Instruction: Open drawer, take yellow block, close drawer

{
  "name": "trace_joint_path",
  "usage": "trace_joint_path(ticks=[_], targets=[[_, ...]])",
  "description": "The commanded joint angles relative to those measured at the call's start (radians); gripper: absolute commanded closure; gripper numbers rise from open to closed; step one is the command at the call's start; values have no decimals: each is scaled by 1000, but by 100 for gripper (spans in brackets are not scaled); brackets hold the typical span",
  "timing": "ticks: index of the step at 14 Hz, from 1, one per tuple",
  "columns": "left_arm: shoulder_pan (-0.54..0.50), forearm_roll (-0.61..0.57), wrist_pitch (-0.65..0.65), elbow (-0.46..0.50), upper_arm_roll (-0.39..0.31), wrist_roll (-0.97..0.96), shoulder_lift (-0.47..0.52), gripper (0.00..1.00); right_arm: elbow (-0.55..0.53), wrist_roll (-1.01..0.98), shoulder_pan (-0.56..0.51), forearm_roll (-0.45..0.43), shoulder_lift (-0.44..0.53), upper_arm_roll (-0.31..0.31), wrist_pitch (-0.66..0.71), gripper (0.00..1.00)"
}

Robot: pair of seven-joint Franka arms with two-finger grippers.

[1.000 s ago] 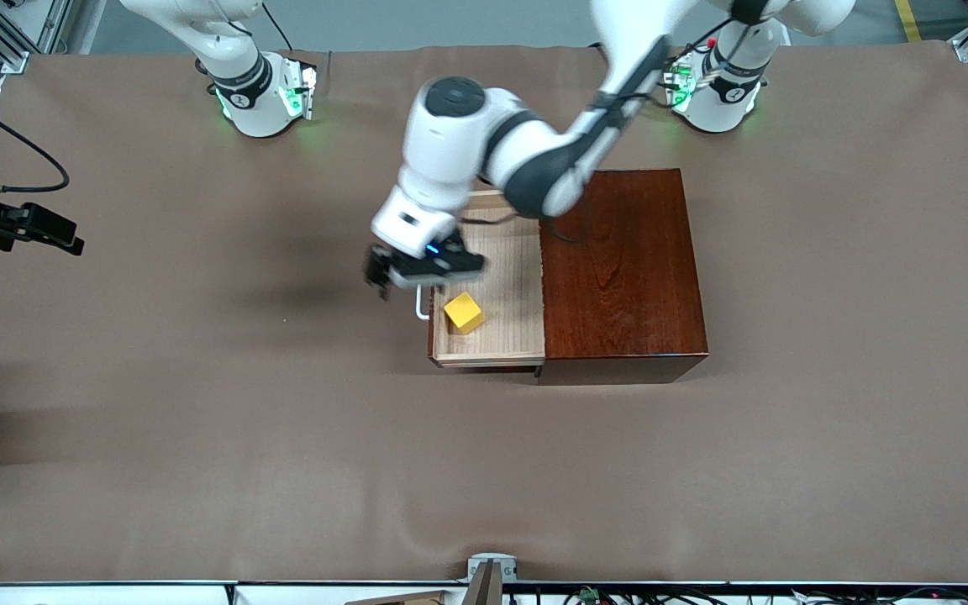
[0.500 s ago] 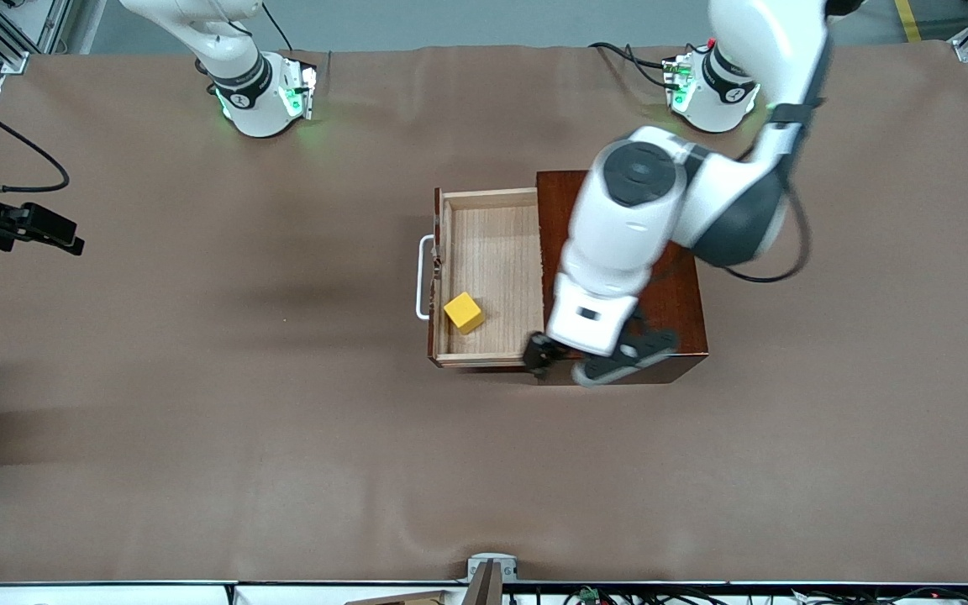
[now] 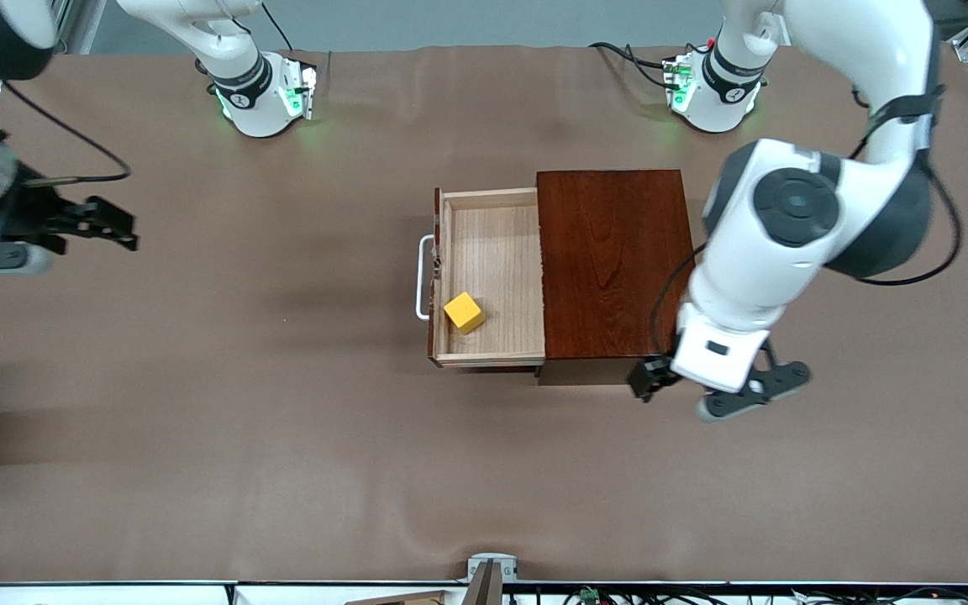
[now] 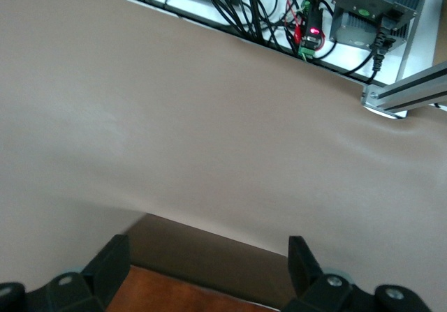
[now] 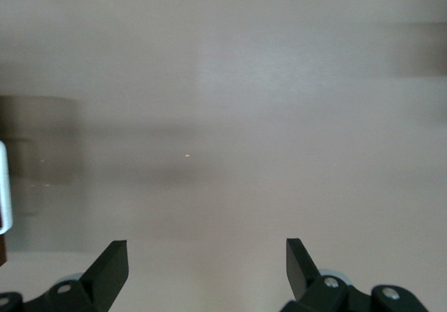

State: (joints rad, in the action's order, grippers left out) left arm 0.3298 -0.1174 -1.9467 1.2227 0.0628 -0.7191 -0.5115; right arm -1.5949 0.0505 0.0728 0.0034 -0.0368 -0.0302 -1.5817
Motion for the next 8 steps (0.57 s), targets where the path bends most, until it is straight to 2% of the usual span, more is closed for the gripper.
trace_joint_path(ticks=[1,4,8], targets=[[-76,8,66,37,12,134,80,0,7,67,65,-2,-5,4,5,0],[-150,13,150,47,15,263,114,0,9,216,172,-2,-26,4,-11,0],[-156,13,205,132,15,357,208,0,9,269,251,16,-58,4,-44,0]])
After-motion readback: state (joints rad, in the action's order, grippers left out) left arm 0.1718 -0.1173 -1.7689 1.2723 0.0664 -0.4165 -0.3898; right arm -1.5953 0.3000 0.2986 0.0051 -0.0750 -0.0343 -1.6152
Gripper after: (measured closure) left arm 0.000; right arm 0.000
